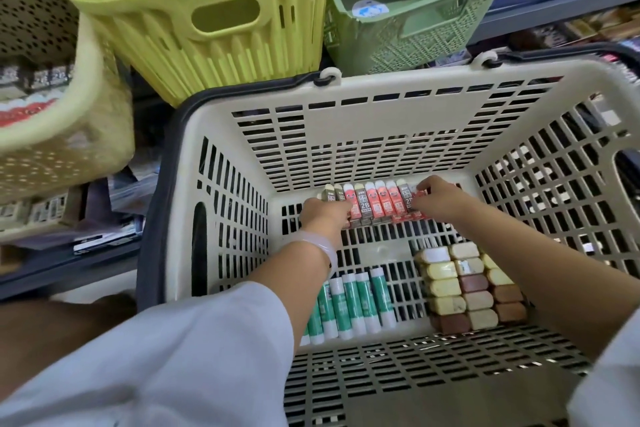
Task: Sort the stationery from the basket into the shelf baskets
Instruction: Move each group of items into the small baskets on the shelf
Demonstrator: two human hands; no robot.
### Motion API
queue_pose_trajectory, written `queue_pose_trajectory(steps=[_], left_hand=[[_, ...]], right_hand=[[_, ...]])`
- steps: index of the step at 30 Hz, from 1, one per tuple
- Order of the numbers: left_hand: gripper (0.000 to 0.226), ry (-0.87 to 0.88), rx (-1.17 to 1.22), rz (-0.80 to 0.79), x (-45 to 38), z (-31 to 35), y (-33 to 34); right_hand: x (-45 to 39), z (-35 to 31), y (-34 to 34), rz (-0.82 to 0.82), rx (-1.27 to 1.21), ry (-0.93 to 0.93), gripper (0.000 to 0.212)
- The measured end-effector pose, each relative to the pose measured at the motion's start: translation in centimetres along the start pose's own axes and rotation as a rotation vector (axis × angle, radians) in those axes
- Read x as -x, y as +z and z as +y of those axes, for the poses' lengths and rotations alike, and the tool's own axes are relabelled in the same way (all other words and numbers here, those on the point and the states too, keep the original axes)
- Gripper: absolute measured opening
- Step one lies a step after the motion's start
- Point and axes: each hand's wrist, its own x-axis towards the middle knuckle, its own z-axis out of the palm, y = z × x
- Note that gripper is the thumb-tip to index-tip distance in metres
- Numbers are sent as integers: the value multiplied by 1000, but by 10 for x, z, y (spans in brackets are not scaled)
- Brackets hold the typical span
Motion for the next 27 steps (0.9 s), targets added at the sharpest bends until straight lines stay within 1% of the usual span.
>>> queue_pose_trajectory(steps=[2,3,4,8,10,15,17,20,21,24,26,27], left_hand=[[44,-39,40,-13,-1,0,-3],[45,-50,62,-24,-1,1,-3],[44,-55,85,-39,-2,1,-3],[21,-69,125,-104,0,4,-4],[20,-90,116,-141,1,5,-5],[36,-120,67,-200,2,5,-7],[35,-115,79,-192,2,3,-4],[21,-84,117,-120,2,2,1],[20,-69,130,-93,2,2,1],[26,-37,130,-48,4,0,2],[28,-27,124,-53,11,3,-2],[28,-20,117,-68,15,5,-4]], right_hand=[[0,0,0,7,-4,-5,46],[0,1,0,9,-8,-8,46],[-1,2,0,10,-9,-12,46],[-3,3,1,7,-5,-21,45],[-4,4,1,6,1,-27,45],[-6,6,2,24,-13,-33,50],[-8,7,3,34,6,-37,50],[-8,8,4,51,69,-49,50],[-9,8,4,50,87,-54,50],[-4,6,-1,61,137,-49,45],[0,-3,-8,149,184,-85,37],[3,-9,-11,194,165,-128,33]])
